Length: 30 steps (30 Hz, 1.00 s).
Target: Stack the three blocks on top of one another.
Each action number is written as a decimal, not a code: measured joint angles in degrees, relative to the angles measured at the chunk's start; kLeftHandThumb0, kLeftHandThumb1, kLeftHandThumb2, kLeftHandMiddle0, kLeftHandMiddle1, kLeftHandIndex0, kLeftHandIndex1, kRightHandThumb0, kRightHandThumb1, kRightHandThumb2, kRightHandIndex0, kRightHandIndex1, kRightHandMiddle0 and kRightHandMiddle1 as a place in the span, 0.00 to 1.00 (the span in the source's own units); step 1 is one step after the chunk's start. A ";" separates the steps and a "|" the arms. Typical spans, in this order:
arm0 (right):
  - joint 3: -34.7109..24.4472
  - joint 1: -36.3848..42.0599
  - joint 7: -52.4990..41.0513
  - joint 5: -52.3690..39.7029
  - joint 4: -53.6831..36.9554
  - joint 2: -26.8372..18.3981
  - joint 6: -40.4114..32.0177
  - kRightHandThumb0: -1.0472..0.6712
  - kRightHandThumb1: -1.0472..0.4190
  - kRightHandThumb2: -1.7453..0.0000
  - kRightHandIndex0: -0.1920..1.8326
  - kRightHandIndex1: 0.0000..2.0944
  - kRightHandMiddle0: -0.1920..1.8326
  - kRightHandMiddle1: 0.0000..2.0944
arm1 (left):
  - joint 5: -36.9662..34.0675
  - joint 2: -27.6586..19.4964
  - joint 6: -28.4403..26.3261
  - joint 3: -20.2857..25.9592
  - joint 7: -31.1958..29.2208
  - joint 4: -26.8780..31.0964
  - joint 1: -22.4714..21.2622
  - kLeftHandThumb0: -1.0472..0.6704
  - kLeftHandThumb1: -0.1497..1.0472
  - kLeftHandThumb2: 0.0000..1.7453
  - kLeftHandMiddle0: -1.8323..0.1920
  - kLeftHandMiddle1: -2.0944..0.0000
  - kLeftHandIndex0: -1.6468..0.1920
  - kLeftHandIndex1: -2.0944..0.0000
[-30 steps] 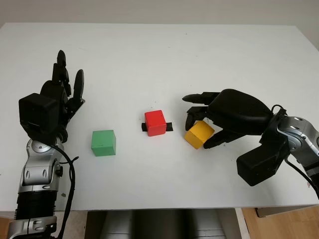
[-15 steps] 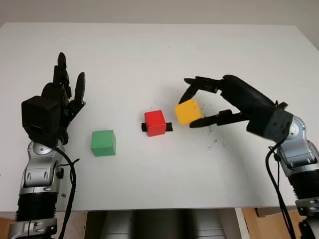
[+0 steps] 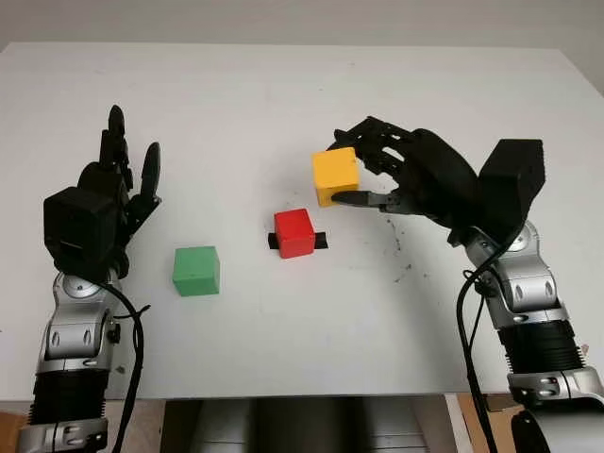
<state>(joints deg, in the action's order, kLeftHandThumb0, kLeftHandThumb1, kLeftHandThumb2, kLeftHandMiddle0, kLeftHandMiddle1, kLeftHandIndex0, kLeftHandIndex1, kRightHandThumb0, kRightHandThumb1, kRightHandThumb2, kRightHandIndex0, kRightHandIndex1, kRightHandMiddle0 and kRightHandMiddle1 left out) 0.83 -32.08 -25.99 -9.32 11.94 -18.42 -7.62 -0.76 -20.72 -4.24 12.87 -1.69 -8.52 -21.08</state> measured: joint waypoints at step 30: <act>1.36 -1.89 -1.63 1.29 12.87 7.87 1.54 0.32 0.10 0.97 0.18 0.02 0.31 0.76 | 0.70 0.16 0.86 -0.01 0.67 0.12 0.05 0.14 1.00 0.34 1.00 0.98 0.96 0.97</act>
<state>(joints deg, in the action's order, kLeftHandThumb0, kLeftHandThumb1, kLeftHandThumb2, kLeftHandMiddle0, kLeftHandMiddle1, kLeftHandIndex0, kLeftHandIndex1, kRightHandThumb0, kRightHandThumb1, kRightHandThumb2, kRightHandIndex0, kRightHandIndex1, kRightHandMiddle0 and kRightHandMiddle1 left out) 2.19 -33.97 -27.62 -8.03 24.81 -10.55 -6.08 -0.06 -20.56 -3.38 12.86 -1.01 -8.40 -21.04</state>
